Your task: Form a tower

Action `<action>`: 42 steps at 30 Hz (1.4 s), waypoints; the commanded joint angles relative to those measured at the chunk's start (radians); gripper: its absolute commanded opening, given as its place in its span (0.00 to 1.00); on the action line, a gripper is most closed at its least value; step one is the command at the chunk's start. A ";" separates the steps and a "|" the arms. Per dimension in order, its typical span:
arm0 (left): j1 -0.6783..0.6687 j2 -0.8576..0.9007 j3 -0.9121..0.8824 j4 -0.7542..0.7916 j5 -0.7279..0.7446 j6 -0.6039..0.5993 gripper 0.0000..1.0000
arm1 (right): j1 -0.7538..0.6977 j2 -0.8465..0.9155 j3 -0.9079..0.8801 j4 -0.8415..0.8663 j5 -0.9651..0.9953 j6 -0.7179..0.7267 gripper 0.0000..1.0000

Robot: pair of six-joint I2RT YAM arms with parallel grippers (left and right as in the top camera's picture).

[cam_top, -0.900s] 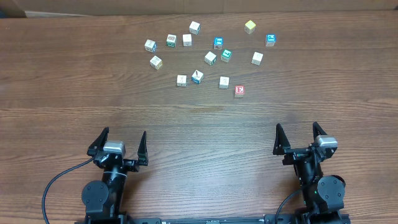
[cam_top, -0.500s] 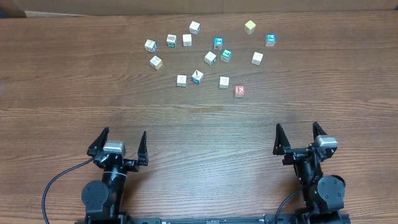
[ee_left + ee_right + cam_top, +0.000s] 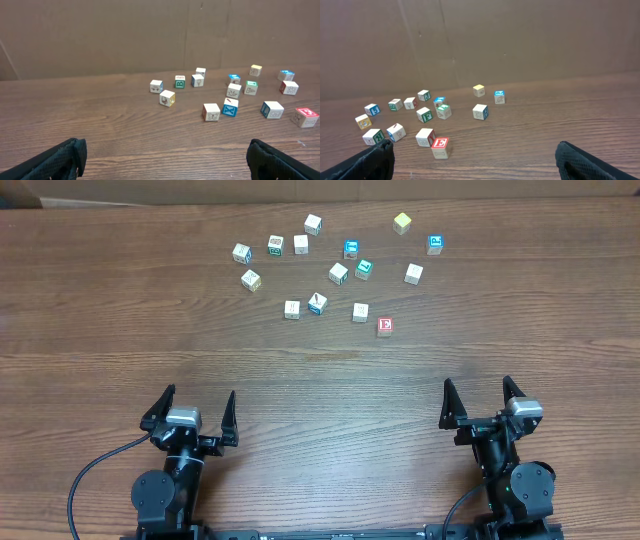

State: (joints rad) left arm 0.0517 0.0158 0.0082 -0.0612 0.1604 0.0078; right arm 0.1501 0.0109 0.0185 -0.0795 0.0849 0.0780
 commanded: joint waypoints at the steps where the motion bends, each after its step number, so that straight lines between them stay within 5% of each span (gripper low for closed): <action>1: -0.006 -0.011 -0.003 -0.002 -0.003 0.022 1.00 | -0.004 -0.008 -0.010 0.003 0.003 -0.001 1.00; 23: -0.006 -0.011 -0.003 0.002 -0.027 0.018 1.00 | -0.004 -0.008 -0.010 0.003 0.003 -0.001 1.00; 29: -0.006 -0.006 0.077 -0.047 0.128 -0.040 1.00 | -0.004 -0.008 -0.010 0.003 0.003 -0.001 1.00; 36: -0.006 0.205 0.430 -0.207 0.187 -0.072 1.00 | -0.004 -0.008 -0.010 0.003 0.003 -0.001 1.00; 42: -0.006 0.827 1.099 -0.629 0.225 0.024 1.00 | -0.004 -0.008 -0.010 0.003 0.003 -0.001 1.00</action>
State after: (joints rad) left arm 0.0517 0.5953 0.8658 -0.5537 0.3550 -0.0250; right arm 0.1505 0.0113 0.0185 -0.0799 0.0849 0.0780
